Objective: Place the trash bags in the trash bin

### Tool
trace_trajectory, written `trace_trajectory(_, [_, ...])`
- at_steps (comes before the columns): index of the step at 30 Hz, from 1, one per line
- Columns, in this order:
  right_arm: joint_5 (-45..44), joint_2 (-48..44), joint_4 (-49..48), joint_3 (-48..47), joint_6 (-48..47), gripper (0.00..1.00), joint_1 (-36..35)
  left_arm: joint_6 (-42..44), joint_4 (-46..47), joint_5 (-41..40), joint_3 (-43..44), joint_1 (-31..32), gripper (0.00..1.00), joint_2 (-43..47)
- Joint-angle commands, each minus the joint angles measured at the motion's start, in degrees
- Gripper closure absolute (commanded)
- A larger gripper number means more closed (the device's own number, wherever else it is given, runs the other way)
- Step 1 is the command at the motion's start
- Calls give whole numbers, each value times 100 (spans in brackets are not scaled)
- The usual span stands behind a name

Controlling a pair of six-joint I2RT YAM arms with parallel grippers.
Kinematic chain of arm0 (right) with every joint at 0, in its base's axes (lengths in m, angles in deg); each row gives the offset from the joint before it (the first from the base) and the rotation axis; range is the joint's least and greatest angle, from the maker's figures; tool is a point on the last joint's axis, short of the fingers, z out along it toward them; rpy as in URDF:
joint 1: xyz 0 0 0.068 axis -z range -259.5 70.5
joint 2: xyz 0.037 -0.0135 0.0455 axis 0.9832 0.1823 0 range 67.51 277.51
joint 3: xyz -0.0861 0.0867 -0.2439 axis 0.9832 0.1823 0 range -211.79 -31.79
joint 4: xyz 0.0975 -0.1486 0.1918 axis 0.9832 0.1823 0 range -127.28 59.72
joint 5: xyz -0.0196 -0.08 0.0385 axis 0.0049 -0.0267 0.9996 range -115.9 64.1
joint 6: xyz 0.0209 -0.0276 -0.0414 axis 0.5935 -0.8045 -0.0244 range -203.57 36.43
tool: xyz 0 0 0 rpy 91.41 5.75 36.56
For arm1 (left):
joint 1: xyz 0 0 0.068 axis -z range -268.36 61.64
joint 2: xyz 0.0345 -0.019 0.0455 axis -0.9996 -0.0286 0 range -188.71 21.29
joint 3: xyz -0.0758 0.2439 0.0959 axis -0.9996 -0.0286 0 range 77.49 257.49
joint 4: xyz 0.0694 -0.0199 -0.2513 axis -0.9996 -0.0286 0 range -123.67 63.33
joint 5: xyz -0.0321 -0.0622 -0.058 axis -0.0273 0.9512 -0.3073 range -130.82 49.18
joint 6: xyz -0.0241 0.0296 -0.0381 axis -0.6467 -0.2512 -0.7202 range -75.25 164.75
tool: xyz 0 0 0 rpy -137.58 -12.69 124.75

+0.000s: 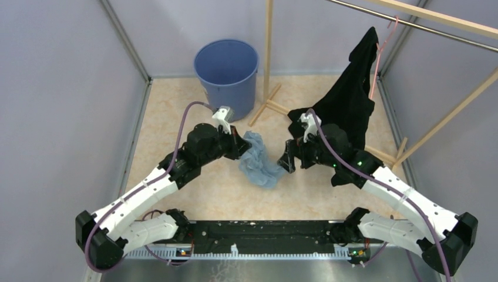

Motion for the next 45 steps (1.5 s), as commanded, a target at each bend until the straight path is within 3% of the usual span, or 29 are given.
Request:
trace_trajectory(1, [1001, -100, -800, 291, -298, 1, -190, -1046, 555, 1453, -133, -291, 100, -17])
trace_trajectory(7, [464, 202, -1702, 211, -531, 2, -1207, -1607, 641, 1722, -206, -565, 100, -8])
trace_trajectory(12, [-56, 572, -2722, 123, -1404, 11, -1951, -1977, 802, 1867, -407, -710, 100, 215])
trace_trajectory(17, [29, 632, -4150, 474, -1996, 11, -2082, -2379, 922, 2058, -609, -788, 100, 345])
trace_trajectory(21, [-285, 994, -5014, 691, -2201, 19, -2118, -2831, 1213, 2025, -891, -825, 100, 590])
trace_trajectory(30, [-391, 1631, -5834, 816, -2071, 26, -2383, -3204, 1188, 1855, -963, -933, 100, 794])
trace_trajectory(38, [-756, 1897, -6079, 853, -1775, 10, -2544, -3477, 1543, 1775, -1160, -946, 100, 859])
trace_trajectory(45, [-1514, 2279, -5949, 660, -1686, 12, -2630, -3430, 1482, 1759, -1014, -956, 100, 847])
